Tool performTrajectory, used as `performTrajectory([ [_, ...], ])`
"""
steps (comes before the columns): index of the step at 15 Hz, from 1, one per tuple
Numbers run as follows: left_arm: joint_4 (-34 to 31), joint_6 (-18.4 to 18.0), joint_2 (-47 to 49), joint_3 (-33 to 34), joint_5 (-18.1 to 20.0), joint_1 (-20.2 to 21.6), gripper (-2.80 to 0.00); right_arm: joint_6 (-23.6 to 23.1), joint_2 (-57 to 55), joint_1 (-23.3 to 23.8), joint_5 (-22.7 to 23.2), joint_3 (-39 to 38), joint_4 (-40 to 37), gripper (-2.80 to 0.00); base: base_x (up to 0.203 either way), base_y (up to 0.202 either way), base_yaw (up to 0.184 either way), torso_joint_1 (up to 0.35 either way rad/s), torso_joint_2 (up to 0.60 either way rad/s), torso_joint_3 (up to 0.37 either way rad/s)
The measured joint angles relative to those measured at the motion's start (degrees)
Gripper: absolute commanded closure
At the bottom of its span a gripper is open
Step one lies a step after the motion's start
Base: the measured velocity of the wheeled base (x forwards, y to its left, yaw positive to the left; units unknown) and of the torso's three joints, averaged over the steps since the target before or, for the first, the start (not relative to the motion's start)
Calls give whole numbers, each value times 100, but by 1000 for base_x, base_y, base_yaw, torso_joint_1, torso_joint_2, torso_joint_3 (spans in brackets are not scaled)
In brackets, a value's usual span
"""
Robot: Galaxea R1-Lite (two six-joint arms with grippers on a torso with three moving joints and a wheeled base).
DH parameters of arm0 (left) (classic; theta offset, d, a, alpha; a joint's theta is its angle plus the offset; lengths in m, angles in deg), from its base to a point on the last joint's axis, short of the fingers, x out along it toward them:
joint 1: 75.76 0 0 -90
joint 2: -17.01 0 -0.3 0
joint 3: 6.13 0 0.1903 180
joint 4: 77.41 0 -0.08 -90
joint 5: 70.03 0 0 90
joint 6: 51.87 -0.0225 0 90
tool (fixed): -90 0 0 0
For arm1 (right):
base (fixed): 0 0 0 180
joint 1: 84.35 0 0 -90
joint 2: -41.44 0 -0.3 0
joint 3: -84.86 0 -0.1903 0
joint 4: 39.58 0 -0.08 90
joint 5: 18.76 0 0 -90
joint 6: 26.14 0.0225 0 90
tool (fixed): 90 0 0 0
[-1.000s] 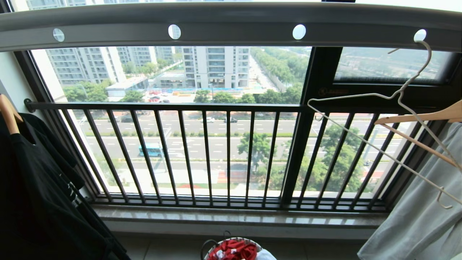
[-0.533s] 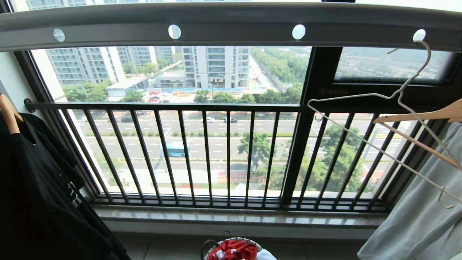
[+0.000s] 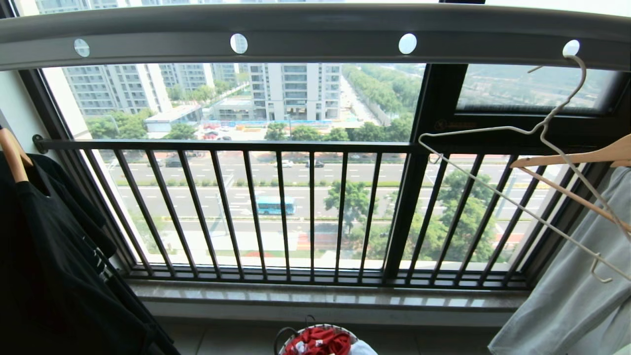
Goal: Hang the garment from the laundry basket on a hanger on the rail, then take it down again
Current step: Pick up the clothes rack on the clothesline
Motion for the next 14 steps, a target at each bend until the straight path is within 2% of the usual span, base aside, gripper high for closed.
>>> performTrajectory([
  [2,1,0,0,0,0,0,0,-33,-674,-11,315,900,-1083,0,0,0,0,0,0,0],
  [5,0,0,0,0,1,0,0,-532,-1495,-33,782,1625,-2116,0,0,0,0,0,0,0],
  [7,1,-2,0,0,-2,0,0,-902,-1843,-33,786,1846,-2200,0,0,0,0,0,0,0],
  [13,1,0,0,0,1,2,0,-1463,-2177,-13,764,2079,-2195,0,0,0,0,0,0,0],
  [14,0,0,0,0,0,2,0,-1540,-2221,1,760,2050,-2166,-280,0,0,0,0,0,0],
])
